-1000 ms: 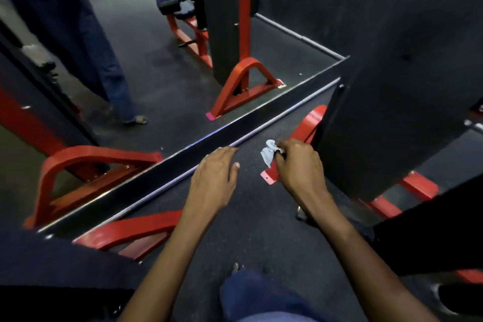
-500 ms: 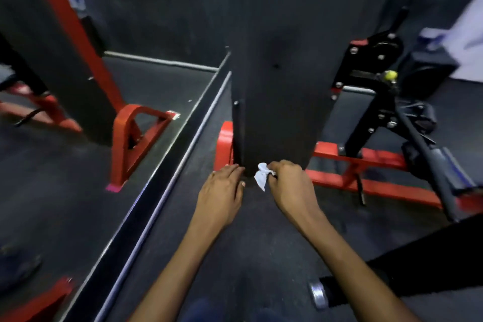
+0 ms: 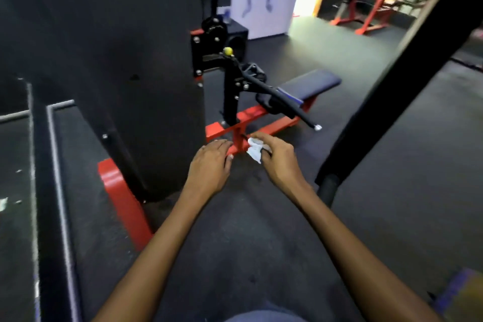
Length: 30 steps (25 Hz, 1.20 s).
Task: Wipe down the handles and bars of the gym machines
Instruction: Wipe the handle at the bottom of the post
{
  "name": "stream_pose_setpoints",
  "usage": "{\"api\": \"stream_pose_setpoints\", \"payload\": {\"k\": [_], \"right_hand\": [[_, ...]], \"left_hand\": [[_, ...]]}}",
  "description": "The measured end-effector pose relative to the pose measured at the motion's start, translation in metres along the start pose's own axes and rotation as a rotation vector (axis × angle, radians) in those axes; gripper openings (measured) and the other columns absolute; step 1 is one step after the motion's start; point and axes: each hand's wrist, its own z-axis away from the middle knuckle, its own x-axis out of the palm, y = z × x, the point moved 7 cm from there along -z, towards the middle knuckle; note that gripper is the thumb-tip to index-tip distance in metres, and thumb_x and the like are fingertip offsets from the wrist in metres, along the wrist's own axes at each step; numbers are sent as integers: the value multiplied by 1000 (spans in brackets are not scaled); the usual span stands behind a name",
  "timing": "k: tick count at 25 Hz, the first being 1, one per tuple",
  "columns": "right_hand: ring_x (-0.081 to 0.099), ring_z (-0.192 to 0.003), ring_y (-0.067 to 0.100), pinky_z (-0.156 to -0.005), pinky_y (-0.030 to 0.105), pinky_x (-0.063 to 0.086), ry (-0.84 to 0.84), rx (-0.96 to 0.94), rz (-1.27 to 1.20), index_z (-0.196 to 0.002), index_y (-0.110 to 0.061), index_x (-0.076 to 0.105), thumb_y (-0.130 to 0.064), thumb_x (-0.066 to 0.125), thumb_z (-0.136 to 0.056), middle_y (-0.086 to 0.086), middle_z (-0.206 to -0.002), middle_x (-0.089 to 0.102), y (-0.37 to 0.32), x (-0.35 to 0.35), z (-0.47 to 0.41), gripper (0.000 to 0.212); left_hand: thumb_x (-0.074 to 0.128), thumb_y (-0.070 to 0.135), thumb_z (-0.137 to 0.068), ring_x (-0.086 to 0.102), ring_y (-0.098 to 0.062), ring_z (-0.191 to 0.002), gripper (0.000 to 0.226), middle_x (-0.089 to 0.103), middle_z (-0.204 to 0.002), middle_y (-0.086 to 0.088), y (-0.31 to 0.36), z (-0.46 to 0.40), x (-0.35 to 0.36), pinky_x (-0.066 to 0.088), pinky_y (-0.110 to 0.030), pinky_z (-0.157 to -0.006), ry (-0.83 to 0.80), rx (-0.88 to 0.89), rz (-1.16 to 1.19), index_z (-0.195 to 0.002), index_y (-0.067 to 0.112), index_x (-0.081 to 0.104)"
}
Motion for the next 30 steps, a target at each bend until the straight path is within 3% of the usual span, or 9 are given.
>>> {"api": "stream_pose_setpoints", "payload": {"k": [2, 5, 8, 10, 14, 18, 22, 28, 30], "right_hand": [[65, -84, 16, -85, 34, 52, 93, 86, -39, -96, -13, 74, 3, 56, -81, 5, -99, 71, 20, -27, 18, 29], [66, -79, 12, -82, 28, 54, 340, 305, -117, -88, -18, 76, 0, 58, -80, -1, -90, 73, 67, -85, 56, 27], [58, -76, 13, -70, 13, 42, 496, 255, 144, -93, -8, 74, -7, 65, -83, 6, -89, 65, 87, -124, 77, 13], [54, -74, 12, -67, 10, 38, 458, 189, 212, -89, -2, 71, -5, 62, -86, 2, -82, 57, 94, -119, 79, 9], [49, -72, 14, -66, 15, 36, 340, 128, 293, -76, -23, 68, -4, 58, -89, 1, -79, 51, 104, -94, 106, 25], [52, -71, 13, -65, -2, 33, 430, 52, 284, -95, 1, 69, 1, 56, -90, 4, -82, 55, 98, -115, 102, 14], [51, -74, 3, -69, 10, 39, 406, 42, 388, -88, -16, 66, -12, 50, -95, -2, -92, 54, 95, -98, 103, 18], [60, -87, 12, -79, 15, 45, 425, 64, 358, -108, -5, 69, -2, 56, -87, 6, -95, 66, 99, -94, 105, 25], [56, -92, 14, -81, 23, 46, 415, 75, 353, -98, -5, 72, -4, 60, -83, 6, -94, 68, 90, -85, 79, 19]], "left_hand": [[54, 16, -95, 48, -27, -130, 41, 53, -139, -12, 32, -12, 2, 33, -40, -111, -19, 90, 82, -135, 7, 52], [52, 15, -96, 41, -25, -136, 45, 45, -146, -11, 85, -31, 3, 28, -35, -113, -3, 209, 240, -140, 8, 46], [46, 24, -97, 34, -21, -141, 49, 38, -151, -7, 139, -46, 2, 26, -35, -117, 59, 391, 385, -143, 9, 42], [41, 34, -98, 23, -16, -146, 58, 24, -157, -3, 179, -59, 6, 20, -34, -119, 12, 477, 536, -149, 10, 29], [43, 40, -97, 9, -19, -149, 77, 6, -162, -8, 238, -78, 20, 13, -42, -121, -85, 553, 707, -154, 7, 3], [46, 35, -98, 8, -15, -148, 75, 8, -159, -21, 243, -78, 32, 11, -20, -118, -12, 536, 875, -150, 1, 3], [38, 43, -98, 4, -1, -145, 74, 8, -156, -28, 244, -83, 40, 10, -18, -117, 68, 599, 951, -148, -1, 5], [39, 39, -99, -1, 2, -145, 68, 2, -159, -15, 242, -89, 43, 8, -17, -117, 114, 746, 1006, -149, 11, 3], [40, 36, -100, -2, -2, -147, 67, -5, -161, 8, 242, -90, 43, 7, -20, -118, 115, 806, 1010, -154, 29, 0]]}}
